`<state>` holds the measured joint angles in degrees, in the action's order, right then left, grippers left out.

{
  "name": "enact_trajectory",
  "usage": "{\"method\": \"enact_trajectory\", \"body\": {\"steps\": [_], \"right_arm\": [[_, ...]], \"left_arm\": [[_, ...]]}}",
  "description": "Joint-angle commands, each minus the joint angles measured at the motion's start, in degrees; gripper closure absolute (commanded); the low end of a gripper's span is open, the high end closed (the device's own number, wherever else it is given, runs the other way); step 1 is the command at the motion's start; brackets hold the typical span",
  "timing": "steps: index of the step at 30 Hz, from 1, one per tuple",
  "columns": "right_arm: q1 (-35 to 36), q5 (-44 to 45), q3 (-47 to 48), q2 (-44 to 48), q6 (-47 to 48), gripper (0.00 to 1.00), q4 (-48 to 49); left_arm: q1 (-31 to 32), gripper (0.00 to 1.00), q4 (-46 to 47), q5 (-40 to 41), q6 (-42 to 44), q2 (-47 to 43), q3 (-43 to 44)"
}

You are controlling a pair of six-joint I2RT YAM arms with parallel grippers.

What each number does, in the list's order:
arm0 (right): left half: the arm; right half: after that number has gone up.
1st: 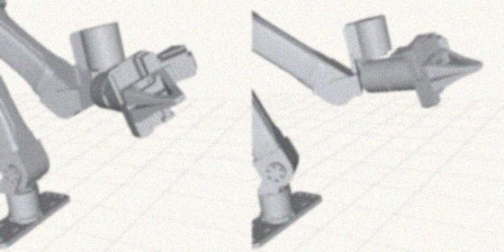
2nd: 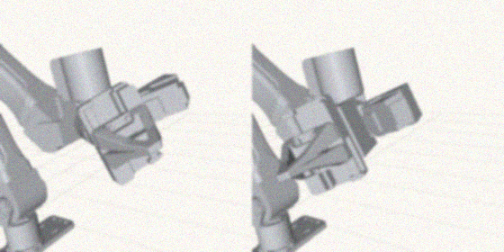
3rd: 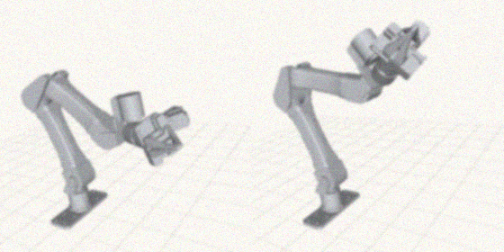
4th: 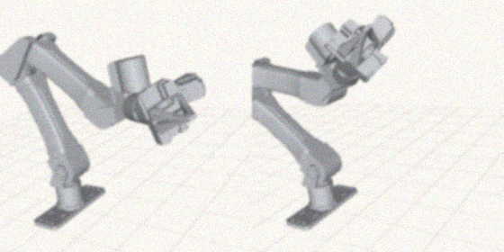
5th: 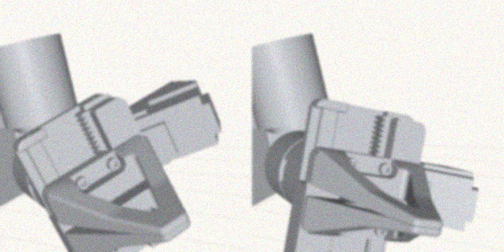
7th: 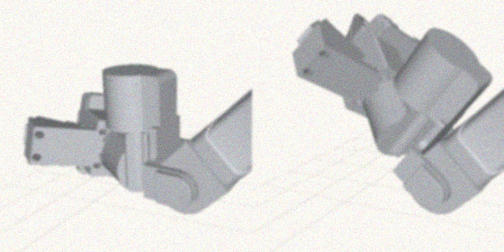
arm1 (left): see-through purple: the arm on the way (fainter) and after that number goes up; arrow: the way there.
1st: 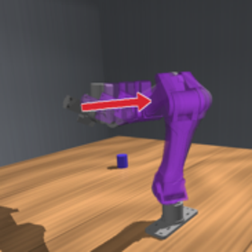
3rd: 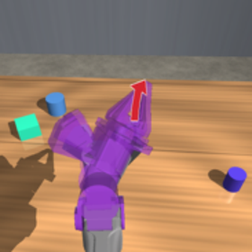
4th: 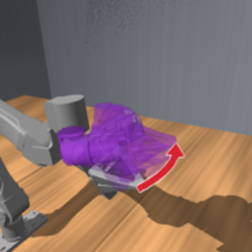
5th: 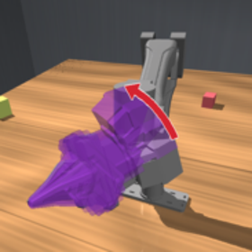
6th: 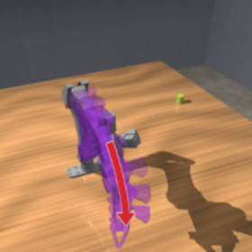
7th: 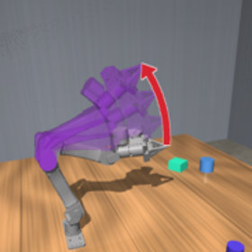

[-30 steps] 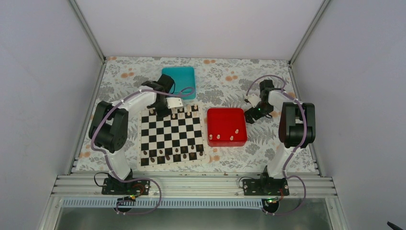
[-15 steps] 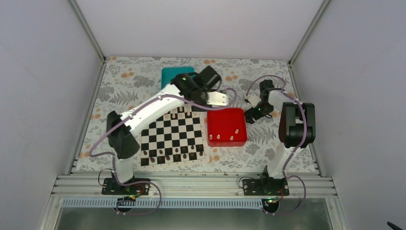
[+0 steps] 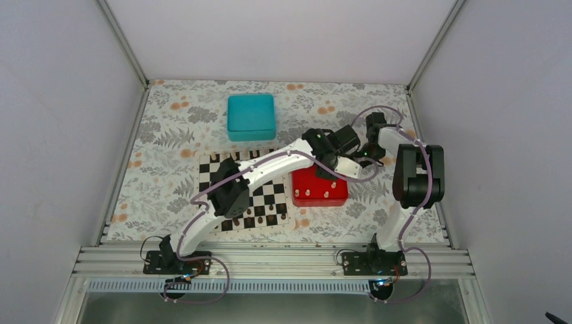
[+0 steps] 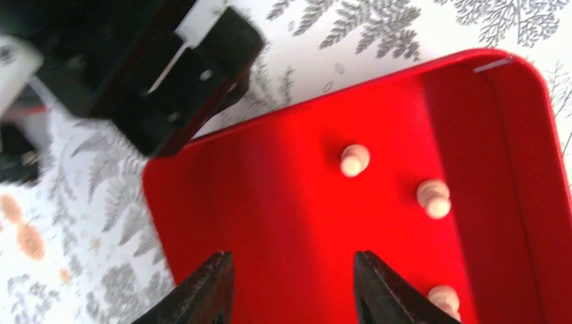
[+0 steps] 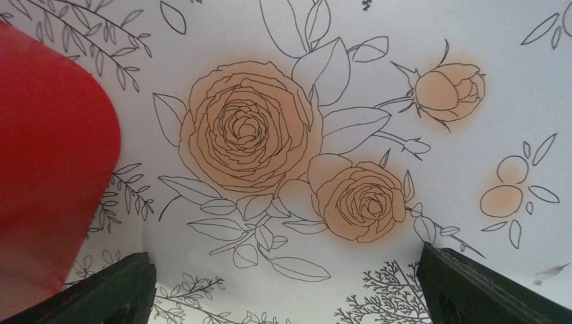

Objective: Set up the chess pieces on the board
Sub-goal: Pick up the chess piece from the storage box.

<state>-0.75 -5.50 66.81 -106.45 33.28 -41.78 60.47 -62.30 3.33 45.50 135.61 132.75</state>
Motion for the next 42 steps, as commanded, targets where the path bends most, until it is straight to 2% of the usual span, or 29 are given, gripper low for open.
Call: {"method": "enact_trajectory", "body": {"steps": [1, 20, 34, 42], "right_arm": [[-0.8, -1.4, -1.2, 0.0, 0.3, 0.0, -1.5], [-0.8, -1.8, -1.4, -0.2, 0.6, 0.0, -1.8], [-0.8, -2.0, -1.4, -0.1, 0.6, 0.0, -1.8], [-0.8, -2.0, -1.5, -0.2, 0.7, 0.0, -1.8]], "left_arm": [[0.9, 0.55, 0.8, -3.8, 0.7, 2.7, 3.5], [1.6, 0.55, 1.2, -7.5, 1.0, 8.5, 2.6], [1.6, 0.56, 2.8, -6.5, 1.2, 12.3, 3.2], [1.6, 0.7, 2.7, -6.6, 1.1, 13.1, 3.4]]}}
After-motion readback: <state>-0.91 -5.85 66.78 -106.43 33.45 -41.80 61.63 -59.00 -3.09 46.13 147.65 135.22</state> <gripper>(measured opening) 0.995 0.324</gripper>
